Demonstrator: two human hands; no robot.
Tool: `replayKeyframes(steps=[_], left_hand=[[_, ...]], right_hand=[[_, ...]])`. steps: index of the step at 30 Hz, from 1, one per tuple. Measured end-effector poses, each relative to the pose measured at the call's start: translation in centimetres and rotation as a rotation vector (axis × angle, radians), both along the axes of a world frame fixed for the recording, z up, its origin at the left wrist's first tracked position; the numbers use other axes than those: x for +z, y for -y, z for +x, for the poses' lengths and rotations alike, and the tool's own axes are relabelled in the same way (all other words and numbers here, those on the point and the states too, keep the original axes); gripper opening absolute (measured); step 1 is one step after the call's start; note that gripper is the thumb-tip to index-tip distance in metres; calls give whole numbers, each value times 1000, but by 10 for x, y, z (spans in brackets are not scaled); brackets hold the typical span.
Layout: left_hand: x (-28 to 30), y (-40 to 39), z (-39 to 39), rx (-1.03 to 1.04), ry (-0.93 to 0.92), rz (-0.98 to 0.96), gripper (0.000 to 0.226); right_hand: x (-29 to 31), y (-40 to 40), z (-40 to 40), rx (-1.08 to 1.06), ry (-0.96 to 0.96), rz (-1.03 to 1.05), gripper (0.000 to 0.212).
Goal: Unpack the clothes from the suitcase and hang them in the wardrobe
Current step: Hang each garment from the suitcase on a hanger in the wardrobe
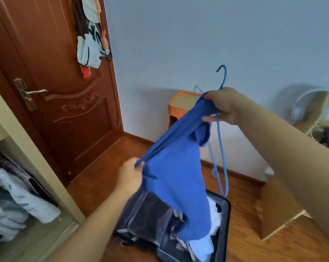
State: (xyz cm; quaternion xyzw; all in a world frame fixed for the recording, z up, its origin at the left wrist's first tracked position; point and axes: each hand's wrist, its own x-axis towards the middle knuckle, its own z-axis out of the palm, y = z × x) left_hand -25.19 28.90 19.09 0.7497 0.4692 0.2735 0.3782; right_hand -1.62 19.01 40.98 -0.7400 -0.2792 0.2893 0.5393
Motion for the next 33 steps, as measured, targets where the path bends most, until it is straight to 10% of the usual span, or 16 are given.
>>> replayKeyframes(steps=[3, 8, 12, 16, 23, 27, 30, 33], left_hand=[[43, -24, -2, 45, 60, 25, 21], [112, -13, 34, -108, 392, -469, 13], [139, 15, 76, -243, 361, -653, 23], [150, 27, 85, -305, 490, -774, 30], [102, 55, 43, -191, 868, 55, 36], [57, 15, 18, -370, 493, -127, 55], [10, 5, 2, -672, -117, -315, 28], [-27, 12, -3, -656, -345, -266, 9]], right_hand=[[-25, 10, 39, -59, 202, -163, 29], [-63, 24, 61, -139, 657, -389, 21], [-67, 24, 8, 272, 302, -60, 47], [-88, 18, -28, 434, 170, 114, 21], [-73, 12, -43, 455, 263, 235, 22], [-52, 8, -37, 315, 161, 384, 24], [-29, 12, -26, 238, 91, 462, 32], [-14, 25, -12, 131, 28, 510, 13]])
